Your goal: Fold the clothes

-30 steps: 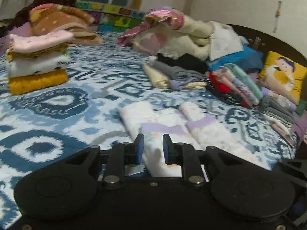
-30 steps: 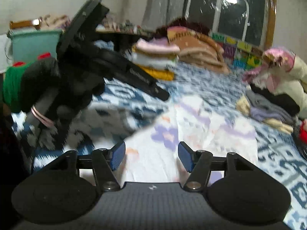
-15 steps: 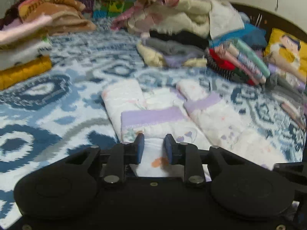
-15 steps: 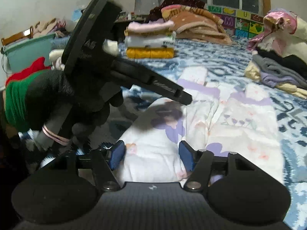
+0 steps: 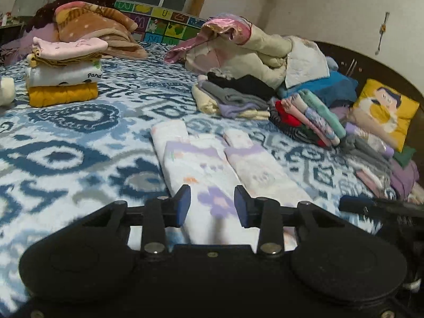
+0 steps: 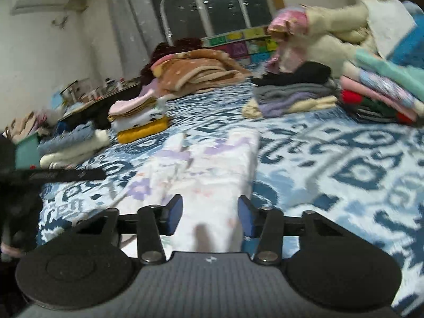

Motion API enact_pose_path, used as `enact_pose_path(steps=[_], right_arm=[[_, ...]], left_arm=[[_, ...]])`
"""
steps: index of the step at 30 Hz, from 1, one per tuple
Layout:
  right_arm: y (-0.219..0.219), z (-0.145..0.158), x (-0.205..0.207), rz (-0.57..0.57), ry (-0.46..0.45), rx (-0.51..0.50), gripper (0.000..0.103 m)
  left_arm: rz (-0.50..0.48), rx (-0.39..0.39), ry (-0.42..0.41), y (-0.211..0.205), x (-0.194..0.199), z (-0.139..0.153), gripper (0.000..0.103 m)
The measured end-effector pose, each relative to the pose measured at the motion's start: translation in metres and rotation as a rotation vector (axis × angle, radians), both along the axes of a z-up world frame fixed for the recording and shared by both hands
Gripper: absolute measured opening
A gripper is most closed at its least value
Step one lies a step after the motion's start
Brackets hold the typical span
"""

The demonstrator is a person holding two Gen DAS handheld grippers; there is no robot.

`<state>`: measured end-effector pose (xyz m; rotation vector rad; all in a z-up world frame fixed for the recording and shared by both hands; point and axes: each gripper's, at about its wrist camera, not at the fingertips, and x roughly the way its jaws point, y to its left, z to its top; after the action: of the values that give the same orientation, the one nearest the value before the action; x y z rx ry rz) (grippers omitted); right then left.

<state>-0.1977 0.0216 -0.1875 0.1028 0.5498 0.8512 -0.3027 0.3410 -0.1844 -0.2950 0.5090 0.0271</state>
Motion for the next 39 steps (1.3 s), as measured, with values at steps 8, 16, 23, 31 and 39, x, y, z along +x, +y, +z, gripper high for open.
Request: enact_pose_path(steps=[8,16,23,31,39], right_arm=[[0.045,-0.040,-0.008,0.112,-0.030,-0.264,0.042],[0.021,-0.016,-0.018,0.104,-0.088,-0.161,0.043],[0.001,0.014,-0.065,0.183,-0.475,-0.260,0.056],[-0.001,-0.020,-0.121,0.384,-0.813,-0.591,0.071],[0.012,-0.058,-0.126,0.411,-0.866,-0.799,0.070]], left_arm=[[-0.045,0.082,0.162,-0.040,0.014,-0.047,0.034],[-0.031,0.197,0.086,-0.054,-0.011,-0.020,0.047],[-0.118,0.640,0.072,-0.101,-0.057,-0.012,0.065],[-0.274,1.003,0.210,-0.139,-0.070,-0.064,0.068],[-0.257,1.100,0.204,-0.136,-0.071,-0.077,0.068]])
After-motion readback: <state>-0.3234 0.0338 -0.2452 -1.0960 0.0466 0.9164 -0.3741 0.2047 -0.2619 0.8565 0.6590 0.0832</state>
